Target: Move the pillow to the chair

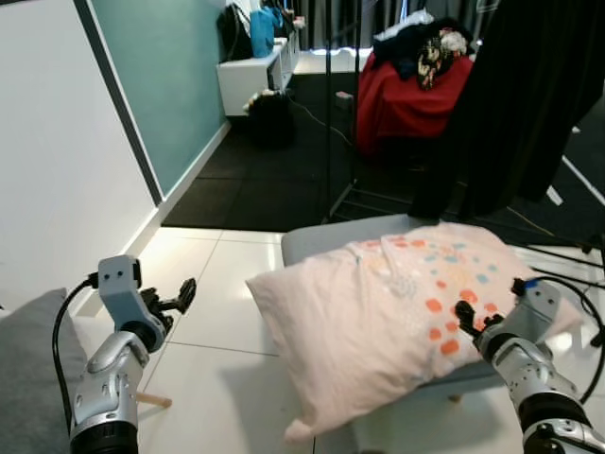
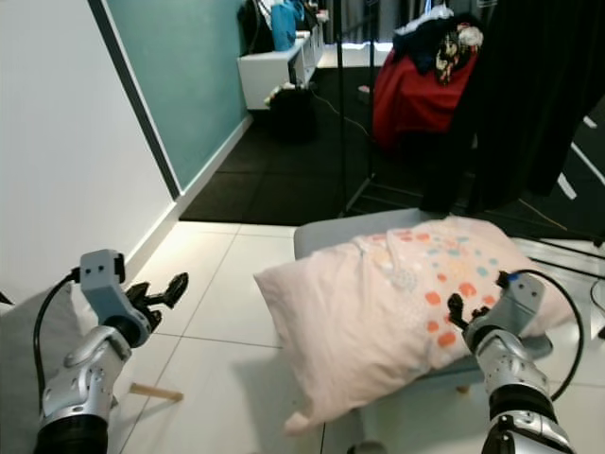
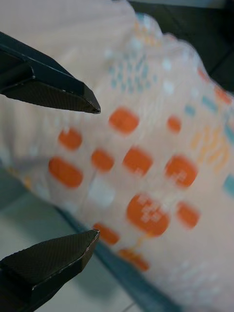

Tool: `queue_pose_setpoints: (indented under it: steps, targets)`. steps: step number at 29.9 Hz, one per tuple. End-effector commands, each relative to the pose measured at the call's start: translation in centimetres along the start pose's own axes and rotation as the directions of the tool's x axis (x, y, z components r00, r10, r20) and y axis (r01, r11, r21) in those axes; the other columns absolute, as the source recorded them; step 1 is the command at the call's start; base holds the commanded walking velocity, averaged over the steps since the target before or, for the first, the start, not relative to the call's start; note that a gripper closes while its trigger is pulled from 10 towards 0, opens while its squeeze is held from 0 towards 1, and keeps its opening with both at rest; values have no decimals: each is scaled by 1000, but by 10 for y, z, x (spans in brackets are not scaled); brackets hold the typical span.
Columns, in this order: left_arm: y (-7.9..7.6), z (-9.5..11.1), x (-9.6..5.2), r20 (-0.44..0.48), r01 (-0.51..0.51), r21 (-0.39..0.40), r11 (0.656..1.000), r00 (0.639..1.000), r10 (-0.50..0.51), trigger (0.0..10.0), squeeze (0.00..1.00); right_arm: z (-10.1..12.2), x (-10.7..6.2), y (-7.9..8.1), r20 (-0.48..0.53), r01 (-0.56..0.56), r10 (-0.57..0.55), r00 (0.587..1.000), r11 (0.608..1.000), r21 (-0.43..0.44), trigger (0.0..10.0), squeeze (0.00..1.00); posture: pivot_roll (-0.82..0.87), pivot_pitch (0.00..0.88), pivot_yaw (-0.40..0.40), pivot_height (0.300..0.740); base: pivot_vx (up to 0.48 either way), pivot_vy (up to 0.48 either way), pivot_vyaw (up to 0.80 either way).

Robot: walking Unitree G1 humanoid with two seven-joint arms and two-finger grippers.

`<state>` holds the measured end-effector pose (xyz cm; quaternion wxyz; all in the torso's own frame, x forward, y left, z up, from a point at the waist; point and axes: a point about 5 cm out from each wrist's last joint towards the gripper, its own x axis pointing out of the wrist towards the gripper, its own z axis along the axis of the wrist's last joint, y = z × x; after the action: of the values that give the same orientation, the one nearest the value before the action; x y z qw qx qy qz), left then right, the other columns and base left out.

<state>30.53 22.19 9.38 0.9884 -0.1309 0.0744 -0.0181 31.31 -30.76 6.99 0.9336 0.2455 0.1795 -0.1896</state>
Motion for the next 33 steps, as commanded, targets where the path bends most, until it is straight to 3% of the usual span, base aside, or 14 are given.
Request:
queue_pose_setpoints:
  steps: [1,3,7,10,16,26,31,33]
  targets:
    - [4,-1,-3,-8,3,39,999,1000,-2,10000,0,-2,0,0,-13,-1,2,1000,998,58,10000,0,-216,83,49,585,0,0,0]
    - [4,-2,-5,-7,3,46,999,1000,-3,10000,0,-1,0,-1,-9,0,0,1000,997,81,10000,0,-216,83,49,580,0,0,0]
    - [15,-1,-12,-3,-31,67,997,1000,31,10000,0,4,1,3,12,-79,78,997,974,211,10000,0,-199,97,53,560,0,0,0]
    - [16,-1,-13,-1,-31,70,997,1000,31,10000,0,3,1,5,3,-89,91,996,968,236,10000,0,-199,97,53,555,0,0,0]
    - [14,6,-17,35,-23,110,994,999,19,10000,0,-22,1,23,-61,-196,233,971,912,359,10000,0,-166,106,60,530,0,0,0]
    - [11,11,-22,52,-17,148,989,999,9,10000,0,-44,0,29,-116,-189,254,960,897,400,10000,0,-145,118,64,505,0,0,0]
    - [8,20,-25,84,-12,168,986,996,-2,10000,0,-48,0,38,-75,-259,324,943,858,443,10000,0,-120,122,67,485,0,0,0]
    - [7,25,-27,99,-12,176,984,995,-6,10000,0,-48,-1,44,-29,-339,398,917,815,469,10000,0,-102,127,74,480,0,0,0]
